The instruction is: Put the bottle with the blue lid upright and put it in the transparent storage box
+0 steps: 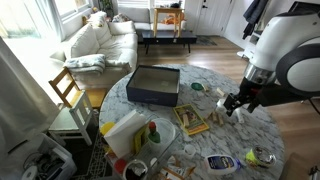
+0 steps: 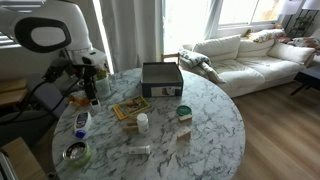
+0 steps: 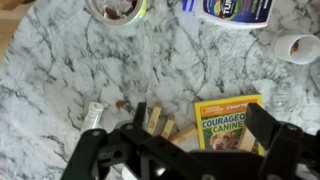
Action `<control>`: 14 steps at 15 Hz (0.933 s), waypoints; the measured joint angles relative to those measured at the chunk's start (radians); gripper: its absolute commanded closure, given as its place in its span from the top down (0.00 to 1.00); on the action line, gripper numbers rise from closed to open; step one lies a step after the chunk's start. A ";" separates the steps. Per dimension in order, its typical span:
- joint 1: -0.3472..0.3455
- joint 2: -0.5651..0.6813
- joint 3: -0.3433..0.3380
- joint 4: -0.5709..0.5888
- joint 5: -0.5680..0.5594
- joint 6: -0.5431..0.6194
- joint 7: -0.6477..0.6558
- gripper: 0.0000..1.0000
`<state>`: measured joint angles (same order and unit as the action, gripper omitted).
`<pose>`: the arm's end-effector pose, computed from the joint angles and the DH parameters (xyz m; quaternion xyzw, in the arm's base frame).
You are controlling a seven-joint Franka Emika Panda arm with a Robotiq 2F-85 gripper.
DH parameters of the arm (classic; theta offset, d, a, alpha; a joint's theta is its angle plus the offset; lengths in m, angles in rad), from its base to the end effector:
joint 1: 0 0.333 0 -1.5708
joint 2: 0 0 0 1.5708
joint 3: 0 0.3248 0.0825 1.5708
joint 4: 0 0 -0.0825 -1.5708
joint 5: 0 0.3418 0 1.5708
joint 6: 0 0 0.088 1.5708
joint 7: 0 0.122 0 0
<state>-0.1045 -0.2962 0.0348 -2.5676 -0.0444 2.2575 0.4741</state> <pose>0.3838 -0.0285 0.3872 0.9665 -0.2556 -0.0025 0.0231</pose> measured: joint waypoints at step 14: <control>0.004 0.193 -0.049 0.010 0.179 0.000 0.130 1.00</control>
<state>-0.1005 -0.1037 -0.0146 -2.5577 0.1341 2.2579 0.6046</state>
